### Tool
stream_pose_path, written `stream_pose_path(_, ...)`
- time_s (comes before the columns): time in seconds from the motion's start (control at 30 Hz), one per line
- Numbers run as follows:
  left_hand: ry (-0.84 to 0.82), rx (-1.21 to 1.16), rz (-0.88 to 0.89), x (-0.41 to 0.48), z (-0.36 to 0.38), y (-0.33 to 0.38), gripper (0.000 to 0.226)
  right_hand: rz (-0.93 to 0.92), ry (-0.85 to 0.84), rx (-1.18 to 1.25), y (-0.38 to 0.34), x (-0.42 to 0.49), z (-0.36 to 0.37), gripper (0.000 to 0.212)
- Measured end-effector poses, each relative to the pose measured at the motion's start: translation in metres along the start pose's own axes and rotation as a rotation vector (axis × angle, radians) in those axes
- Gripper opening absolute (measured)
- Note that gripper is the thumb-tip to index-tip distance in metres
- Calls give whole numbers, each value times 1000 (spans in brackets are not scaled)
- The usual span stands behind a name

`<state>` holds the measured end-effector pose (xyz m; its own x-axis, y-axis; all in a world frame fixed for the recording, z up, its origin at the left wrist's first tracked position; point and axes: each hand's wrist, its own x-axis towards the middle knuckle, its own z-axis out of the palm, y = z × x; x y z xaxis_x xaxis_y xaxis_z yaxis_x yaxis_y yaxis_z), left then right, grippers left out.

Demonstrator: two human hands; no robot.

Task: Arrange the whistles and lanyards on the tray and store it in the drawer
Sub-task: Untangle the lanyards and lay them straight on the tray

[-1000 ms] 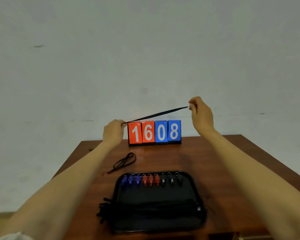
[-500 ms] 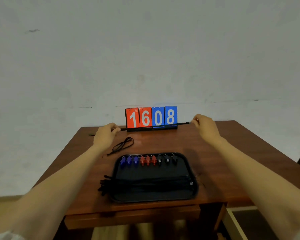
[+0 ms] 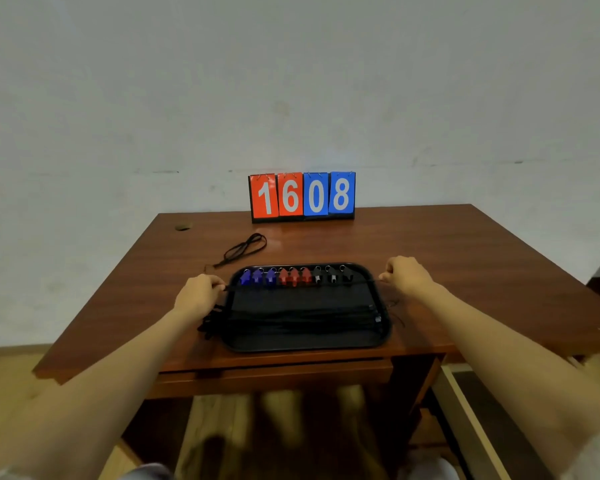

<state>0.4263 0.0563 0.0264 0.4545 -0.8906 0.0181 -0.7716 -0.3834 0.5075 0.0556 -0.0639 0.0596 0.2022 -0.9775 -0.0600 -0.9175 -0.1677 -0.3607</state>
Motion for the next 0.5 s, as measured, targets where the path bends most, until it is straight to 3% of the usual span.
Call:
stream_pose_path(0.17, -18, 6, -17, -6, 13, -6, 7, 33, -53, -14, 4, -7, 16, 20)
stream_pose_path(0.5, -67, 93, 35, -13, 27, -17, 9, 73, -94, -64, 17, -13, 26, 26)
